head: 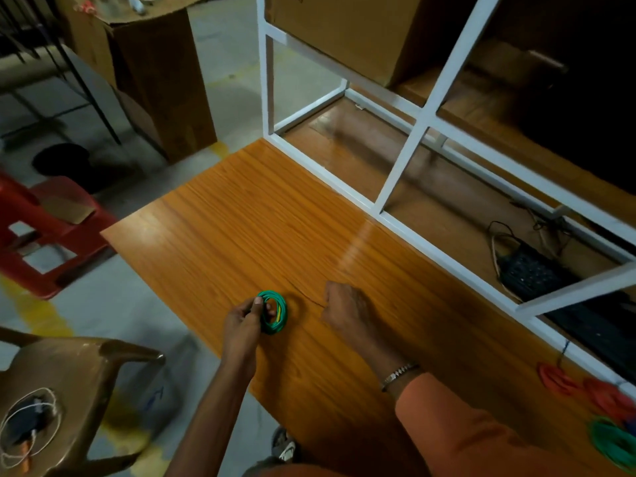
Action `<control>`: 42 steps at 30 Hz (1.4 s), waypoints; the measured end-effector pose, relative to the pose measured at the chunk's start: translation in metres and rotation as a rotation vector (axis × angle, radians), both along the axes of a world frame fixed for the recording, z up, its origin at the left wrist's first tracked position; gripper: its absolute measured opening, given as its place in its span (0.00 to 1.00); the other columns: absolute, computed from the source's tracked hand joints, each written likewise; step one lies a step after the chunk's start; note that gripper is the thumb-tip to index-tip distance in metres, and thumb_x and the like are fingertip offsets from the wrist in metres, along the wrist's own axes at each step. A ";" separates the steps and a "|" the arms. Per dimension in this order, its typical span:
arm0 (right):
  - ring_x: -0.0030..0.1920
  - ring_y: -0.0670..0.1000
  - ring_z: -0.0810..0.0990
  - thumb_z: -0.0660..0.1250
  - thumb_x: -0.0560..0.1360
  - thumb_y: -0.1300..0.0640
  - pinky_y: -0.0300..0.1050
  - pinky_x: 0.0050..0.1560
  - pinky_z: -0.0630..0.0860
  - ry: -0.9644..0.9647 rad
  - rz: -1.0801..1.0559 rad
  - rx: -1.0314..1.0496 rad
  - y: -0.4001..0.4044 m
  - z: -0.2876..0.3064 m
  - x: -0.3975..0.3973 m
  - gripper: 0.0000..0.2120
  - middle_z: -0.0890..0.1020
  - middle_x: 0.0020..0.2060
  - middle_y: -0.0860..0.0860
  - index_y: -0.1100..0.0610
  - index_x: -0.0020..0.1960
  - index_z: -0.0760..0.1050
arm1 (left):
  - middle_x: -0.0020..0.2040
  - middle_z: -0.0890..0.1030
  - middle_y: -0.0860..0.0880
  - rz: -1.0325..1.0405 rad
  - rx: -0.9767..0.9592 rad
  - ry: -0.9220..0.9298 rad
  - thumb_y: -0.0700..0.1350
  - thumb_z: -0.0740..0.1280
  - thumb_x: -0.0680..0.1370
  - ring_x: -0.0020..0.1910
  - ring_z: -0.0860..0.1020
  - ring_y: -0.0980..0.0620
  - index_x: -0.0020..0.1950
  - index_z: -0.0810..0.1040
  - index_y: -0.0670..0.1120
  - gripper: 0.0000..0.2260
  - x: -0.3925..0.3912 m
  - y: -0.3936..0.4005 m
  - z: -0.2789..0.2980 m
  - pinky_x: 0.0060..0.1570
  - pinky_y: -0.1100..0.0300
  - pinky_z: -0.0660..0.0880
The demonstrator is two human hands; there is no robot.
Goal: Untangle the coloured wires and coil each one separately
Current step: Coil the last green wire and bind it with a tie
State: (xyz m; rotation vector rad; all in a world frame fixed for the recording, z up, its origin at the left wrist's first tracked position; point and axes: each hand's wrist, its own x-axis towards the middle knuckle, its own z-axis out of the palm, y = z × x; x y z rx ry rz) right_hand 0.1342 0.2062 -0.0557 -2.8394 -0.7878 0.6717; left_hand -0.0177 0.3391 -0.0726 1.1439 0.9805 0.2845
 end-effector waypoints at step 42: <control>0.30 0.49 0.74 0.60 0.84 0.48 0.48 0.33 0.70 0.206 -0.578 0.906 -0.323 0.132 -0.058 0.16 0.76 0.30 0.47 0.47 0.42 0.82 | 0.48 0.85 0.43 -0.148 0.416 -0.367 0.46 0.63 0.87 0.46 0.84 0.53 0.59 0.84 0.42 0.12 0.098 -0.303 0.115 0.37 0.63 0.80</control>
